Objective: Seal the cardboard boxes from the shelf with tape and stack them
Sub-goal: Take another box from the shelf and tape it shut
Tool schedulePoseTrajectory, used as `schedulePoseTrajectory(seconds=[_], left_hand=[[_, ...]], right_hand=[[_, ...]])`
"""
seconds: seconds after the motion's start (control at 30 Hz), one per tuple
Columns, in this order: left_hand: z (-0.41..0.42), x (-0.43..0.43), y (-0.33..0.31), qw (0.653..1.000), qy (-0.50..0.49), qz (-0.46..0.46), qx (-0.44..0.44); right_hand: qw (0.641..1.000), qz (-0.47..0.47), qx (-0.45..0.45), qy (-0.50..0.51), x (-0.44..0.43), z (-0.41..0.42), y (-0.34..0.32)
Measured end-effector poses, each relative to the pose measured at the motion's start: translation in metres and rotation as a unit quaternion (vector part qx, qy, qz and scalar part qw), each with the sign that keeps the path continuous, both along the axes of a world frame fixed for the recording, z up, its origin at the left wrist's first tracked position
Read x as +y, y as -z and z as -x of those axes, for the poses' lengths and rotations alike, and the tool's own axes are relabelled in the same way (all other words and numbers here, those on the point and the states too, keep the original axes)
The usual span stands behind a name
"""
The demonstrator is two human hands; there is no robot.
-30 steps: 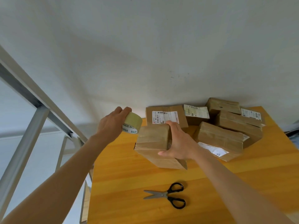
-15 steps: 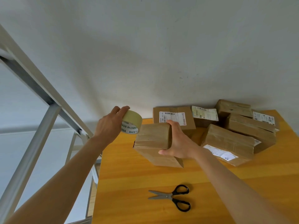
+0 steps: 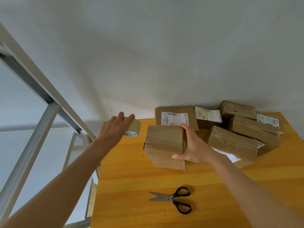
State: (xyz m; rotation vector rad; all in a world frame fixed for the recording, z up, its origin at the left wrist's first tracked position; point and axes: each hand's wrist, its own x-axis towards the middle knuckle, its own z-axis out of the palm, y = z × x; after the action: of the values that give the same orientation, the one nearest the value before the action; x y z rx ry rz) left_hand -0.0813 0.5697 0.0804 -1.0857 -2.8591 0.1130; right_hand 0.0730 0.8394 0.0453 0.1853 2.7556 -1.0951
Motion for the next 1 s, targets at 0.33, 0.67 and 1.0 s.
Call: schedulePoseTrajectory(seconds=[0.33, 0.67, 1.0], left_hand=[[-0.008, 0.016, 0.016, 0.999, 0.003, 0.042, -0.001], [-0.014, 0.035, 0.038, 0.998, 0.019, 0.060, -0.017], [-0.021, 0.034, 0.053, 0.994, 0.049, -0.046, -0.081]], right_hand=[[1.000, -0.012, -0.009, 0.012, 0.016, -0.010, 0.007], [0.999, -0.016, -0.036, 0.026, 0.034, -0.022, 0.011], [0.995, 0.021, -0.090, 0.027, 0.048, -0.020, 0.005]])
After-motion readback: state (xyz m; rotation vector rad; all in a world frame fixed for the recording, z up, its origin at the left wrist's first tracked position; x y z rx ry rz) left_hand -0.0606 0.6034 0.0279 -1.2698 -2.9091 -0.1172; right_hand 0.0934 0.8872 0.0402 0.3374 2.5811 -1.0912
